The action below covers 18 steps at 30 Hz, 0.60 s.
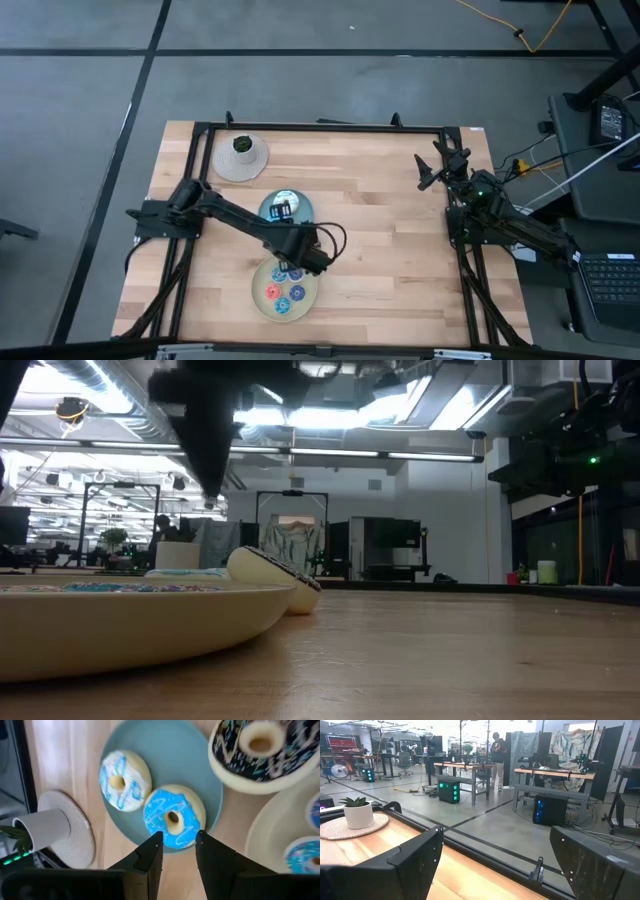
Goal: Pick & Place donuts
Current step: Put the big black donut on the blue plate
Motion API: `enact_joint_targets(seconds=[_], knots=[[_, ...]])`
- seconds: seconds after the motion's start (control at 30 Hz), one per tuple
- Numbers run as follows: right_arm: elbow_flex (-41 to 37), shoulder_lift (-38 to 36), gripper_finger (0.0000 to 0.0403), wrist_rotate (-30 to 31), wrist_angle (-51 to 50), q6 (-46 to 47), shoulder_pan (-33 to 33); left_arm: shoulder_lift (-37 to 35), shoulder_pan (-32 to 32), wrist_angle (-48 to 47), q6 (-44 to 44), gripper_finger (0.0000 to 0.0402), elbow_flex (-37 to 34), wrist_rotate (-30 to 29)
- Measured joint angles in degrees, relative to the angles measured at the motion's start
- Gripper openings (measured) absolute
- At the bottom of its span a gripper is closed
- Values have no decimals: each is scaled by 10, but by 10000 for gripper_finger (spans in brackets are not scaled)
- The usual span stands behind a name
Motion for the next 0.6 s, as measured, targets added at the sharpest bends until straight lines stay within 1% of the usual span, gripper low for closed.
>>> enact_joint_targets(seconds=[0.2,0.4,0.47,0.6], knots=[[0,0,365,0,0,0,0,-22,0,6,0,110,35,-1],[0,0,365,0,0,0,0,-27,4,9,11,111,78,29],[0,0,365,0,0,0,0,-28,12,9,-11,112,91,44],[0,0,365,0,0,0,0,-28,33,8,-100,113,107,72]])
